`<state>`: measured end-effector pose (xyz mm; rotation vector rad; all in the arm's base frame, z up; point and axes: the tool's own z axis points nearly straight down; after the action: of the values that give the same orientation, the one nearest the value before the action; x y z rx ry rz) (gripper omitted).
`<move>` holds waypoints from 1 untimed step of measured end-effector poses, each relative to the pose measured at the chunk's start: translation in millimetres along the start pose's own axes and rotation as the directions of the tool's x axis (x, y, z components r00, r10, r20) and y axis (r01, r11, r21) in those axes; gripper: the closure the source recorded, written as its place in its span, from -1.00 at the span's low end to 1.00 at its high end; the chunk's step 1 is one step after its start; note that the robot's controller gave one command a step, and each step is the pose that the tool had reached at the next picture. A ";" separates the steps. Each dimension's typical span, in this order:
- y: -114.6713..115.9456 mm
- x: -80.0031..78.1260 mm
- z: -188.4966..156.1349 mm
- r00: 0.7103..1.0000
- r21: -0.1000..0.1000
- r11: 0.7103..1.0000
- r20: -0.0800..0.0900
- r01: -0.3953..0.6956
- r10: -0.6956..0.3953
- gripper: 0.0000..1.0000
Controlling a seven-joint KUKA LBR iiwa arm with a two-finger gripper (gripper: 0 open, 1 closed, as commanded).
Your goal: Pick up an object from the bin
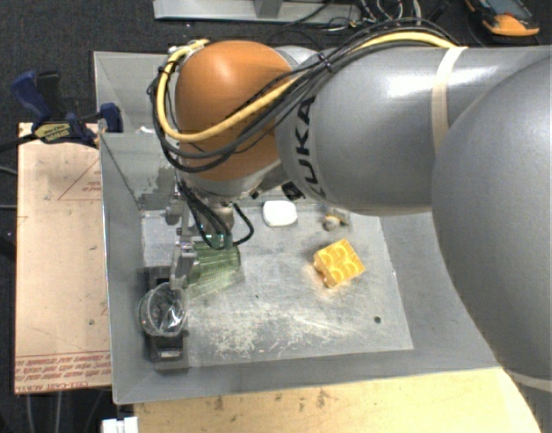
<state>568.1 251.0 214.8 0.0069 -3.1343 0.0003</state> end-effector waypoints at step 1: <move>-1.2 -2.0 -4.6 1.000 -0.002 1.000 0.008 -0.004 0.004 -1.00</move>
Offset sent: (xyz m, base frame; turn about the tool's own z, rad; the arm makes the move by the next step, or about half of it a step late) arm -0.0488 0.0011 -0.0988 0.0936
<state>570.2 249.8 219.5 0.0012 -3.1419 -0.0022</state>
